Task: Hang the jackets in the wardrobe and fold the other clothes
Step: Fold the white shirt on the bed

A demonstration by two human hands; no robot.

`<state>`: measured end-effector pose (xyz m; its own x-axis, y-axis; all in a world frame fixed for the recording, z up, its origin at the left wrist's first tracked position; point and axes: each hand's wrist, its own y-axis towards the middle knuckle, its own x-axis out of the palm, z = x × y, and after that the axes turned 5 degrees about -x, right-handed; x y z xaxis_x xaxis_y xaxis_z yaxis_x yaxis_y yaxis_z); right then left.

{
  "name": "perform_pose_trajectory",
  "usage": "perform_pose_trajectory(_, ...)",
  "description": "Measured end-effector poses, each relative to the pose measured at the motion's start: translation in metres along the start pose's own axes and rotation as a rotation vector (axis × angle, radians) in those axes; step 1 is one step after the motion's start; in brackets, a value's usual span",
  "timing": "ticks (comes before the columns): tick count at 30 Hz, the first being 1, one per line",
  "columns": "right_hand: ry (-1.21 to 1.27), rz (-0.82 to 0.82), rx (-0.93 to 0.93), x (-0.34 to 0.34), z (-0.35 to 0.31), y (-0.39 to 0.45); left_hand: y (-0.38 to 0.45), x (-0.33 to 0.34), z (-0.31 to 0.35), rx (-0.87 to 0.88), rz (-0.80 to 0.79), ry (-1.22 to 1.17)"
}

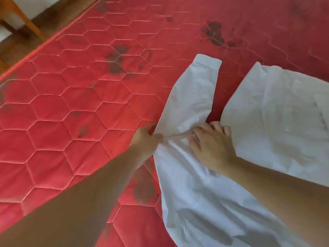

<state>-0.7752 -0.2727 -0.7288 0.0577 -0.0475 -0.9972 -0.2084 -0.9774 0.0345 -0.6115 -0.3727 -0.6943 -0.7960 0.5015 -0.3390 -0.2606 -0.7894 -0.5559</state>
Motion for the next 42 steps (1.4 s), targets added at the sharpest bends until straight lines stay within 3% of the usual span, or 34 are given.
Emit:
perform_pose_trajectory(2, 0.139, -0.1, 0.094, -0.013, -0.015, 0.026, -0.012, -0.004, 0.006, 0.015, -0.183, -0.071)
perform_pose_trajectory(6, 0.884, -0.421, 0.57, -0.047, -0.036, 0.093, -0.018, 0.012, 0.025, 0.194, -0.338, 0.047)
perform_pose_trajectory(9, 0.816, -0.51, 0.565, -0.053, -0.023, 0.114, -0.023, 0.036, 0.037, 0.223, -0.476, 0.153)
perform_pose_trajectory(12, 1.024, -0.387, 0.679, -0.06, 0.01, 0.126, -0.027, 0.058, 0.042, 0.237, -0.542, 0.268)
perform_pose_trajectory(15, 1.274, -0.499, 0.799, -0.07, 0.047, 0.121, -0.04, 0.083, 0.048, 0.349, -0.591, 0.526)
perform_pose_trajectory(17, 1.231, -0.526, 0.809, -0.07, 0.069, 0.114, -0.049, 0.101, 0.055, 0.386, -0.648, 0.612)
perform_pose_trajectory(19, 1.289, -0.369, 0.83, -0.076, 0.089, 0.111, -0.048, 0.117, 0.062, 0.373, -0.69, 0.624)
perform_pose_trajectory(24, 1.779, 0.196, 0.889, -0.093, 0.164, 0.1, -0.034, 0.142, 0.081, 0.358, -0.751, 0.59)
perform_pose_trajectory(26, 1.783, 0.34, 0.989, -0.084, 0.197, 0.087, -0.028, 0.146, 0.092, 0.216, -0.898, 0.429)
perform_pose_trajectory(27, 1.7, 0.321, 1.051, -0.077, 0.21, 0.076, -0.024, 0.149, 0.098, 0.11, -0.951, 0.269)
perform_pose_trajectory(28, 1.586, 0.231, 1.108, -0.069, 0.221, 0.065, -0.017, 0.152, 0.102, 0.055, -0.903, 0.118)
perform_pose_trajectory(30, 1.384, -0.079, 1.158, -0.05, 0.235, 0.042, 0.008, 0.159, 0.102, 0.069, -0.517, -0.046)
perform_pose_trajectory(32, 1.327, -0.258, 1.157, -0.039, 0.241, 0.028, 0.038, 0.163, 0.097, 0.187, -0.06, 0.027)
perform_pose_trajectory(33, 1.303, -0.269, 1.162, -0.036, 0.243, 0.027, 0.051, 0.163, 0.094, 0.224, 0.057, 0.117)
perform_pose_trajectory(34, 1.268, -0.257, 1.157, -0.034, 0.244, 0.028, 0.06, 0.163, 0.092, 0.226, 0.074, 0.198)
perform_pose_trajectory(38, 1.166, -0.175, 1.097, -0.031, 0.247, 0.046, 0.076, 0.162, 0.089, 0.124, -0.286, 0.366)
perform_pose_trajectory(42, 1.25, 0.002, 1.025, -0.029, 0.251, 0.062, 0.079, 0.154, 0.09, 0.064, -0.493, 0.523)
